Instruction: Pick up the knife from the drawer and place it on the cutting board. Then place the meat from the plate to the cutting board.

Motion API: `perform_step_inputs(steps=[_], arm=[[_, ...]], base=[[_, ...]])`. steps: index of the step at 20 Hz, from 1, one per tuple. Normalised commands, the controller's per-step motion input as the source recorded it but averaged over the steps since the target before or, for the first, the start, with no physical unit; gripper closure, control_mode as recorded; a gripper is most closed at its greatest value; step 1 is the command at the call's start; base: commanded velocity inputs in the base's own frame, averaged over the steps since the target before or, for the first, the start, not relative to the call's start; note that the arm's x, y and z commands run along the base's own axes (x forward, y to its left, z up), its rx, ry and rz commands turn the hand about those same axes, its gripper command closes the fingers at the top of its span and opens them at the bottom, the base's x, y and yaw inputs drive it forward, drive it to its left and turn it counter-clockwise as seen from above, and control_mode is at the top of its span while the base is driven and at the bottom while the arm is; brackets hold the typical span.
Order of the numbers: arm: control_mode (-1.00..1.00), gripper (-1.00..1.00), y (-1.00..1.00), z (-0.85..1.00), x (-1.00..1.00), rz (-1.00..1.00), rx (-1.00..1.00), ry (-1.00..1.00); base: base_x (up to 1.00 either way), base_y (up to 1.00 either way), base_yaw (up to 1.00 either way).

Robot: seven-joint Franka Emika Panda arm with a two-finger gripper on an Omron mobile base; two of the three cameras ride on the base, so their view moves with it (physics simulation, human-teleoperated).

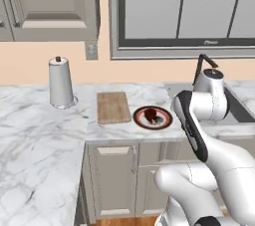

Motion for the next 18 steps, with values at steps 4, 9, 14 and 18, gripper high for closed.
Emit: perform_step_inputs(steps=[4,9,14,18], arm=[[1.0,1.0,0.0,0.0,0.0,0.0,0.0,0.0],[1.0,1.0,0.0,0.0,0.0,0.0,0.0,0.0],[1.0,1.0,0.0,0.0,0.0,0.0,0.0,0.0],[1.0,1.0,0.0,0.0,0.0,0.0,0.0,0.0]], base=[[0.32,0.5,-0.18],[0.25,0.16,-0.08],[0.55,-0.01,-0.01],[0.35,0.52,0.0]])
